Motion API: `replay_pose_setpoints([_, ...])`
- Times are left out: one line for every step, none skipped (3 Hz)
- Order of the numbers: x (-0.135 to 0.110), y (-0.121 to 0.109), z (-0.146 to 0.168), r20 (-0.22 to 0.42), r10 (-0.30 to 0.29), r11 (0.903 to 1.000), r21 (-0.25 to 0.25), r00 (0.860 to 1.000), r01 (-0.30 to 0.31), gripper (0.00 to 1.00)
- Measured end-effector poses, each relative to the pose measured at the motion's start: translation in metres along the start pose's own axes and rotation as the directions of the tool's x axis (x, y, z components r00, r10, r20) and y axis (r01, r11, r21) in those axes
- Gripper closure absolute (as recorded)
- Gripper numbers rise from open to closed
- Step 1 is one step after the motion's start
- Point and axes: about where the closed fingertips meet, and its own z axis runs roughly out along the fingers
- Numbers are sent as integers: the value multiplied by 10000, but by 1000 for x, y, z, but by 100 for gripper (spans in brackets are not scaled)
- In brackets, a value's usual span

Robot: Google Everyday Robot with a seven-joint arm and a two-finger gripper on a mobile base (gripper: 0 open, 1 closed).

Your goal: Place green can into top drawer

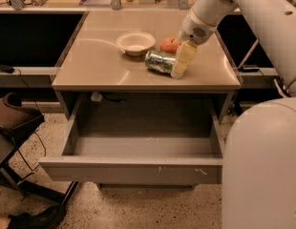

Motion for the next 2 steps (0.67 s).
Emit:
replay_pose_setpoints([-2,-3,-1,154,-29,10000,87,9999,27,0])
replay_pose_setpoints([-3,2,29,278,-95,9986,-523,9996,110,0])
